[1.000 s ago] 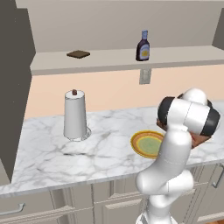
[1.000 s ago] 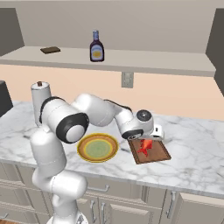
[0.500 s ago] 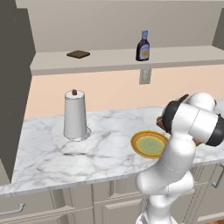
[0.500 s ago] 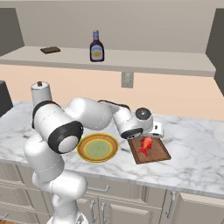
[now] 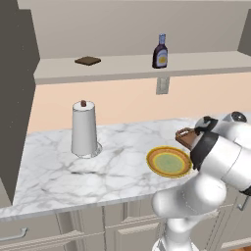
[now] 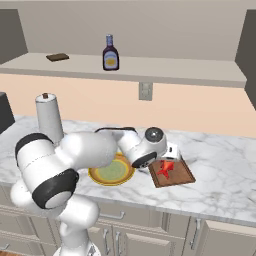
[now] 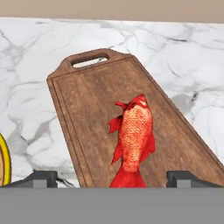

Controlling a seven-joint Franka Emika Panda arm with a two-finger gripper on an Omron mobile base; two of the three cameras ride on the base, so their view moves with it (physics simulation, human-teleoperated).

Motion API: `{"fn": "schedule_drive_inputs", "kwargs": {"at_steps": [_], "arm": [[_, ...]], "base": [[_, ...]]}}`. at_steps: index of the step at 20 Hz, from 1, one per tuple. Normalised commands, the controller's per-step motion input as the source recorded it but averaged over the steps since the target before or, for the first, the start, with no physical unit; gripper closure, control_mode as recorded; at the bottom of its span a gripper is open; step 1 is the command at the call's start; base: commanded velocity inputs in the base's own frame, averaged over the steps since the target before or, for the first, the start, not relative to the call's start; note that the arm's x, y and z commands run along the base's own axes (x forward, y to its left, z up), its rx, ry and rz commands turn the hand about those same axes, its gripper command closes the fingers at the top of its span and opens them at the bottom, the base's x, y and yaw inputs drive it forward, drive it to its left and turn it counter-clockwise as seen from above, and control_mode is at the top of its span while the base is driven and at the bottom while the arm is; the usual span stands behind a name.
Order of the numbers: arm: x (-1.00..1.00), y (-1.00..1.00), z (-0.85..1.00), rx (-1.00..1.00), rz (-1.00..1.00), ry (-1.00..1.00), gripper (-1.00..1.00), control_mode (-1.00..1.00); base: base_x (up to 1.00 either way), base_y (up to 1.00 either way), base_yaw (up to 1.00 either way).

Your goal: Pick the fish from the plate and place it on the cutting board. Then pick the condiment bottle from the cabinet and place it next to the cutting board.

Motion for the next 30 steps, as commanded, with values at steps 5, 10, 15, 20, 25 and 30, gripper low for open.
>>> {"fn": "schedule_drive_inputs", "kwargs": {"at_steps": [5, 10, 15, 20, 25, 30], "arm": [[-0.29, 0.37, 0.34, 0.0, -0.03, 0.0, -1.0, -1.0], [-0.12, 0.26, 0.22, -0.03, -0.03, 0.0, -1.0, -1.0], [-0.05, 0.23, 0.23, 0.0, -0.03, 0.0, -1.0, -1.0], [-0.12, 0.17, 0.21, 0.0, -0.03, 0.0, -1.0, -1.0], [-0.19, 0.12, 0.18, 0.02, -0.03, 0.0, -1.0, -1.0], [-0.21, 0.07, 0.13, 0.07, -0.03, 0.0, -1.0, -1.0]], "base": [[0.0, 0.0, 0.0], [0.0, 0.0, 0.0], [0.0, 0.0, 0.0], [0.0, 0.0, 0.0], [0.0, 0.0, 0.0], [0.0, 0.0, 0.0]]}}
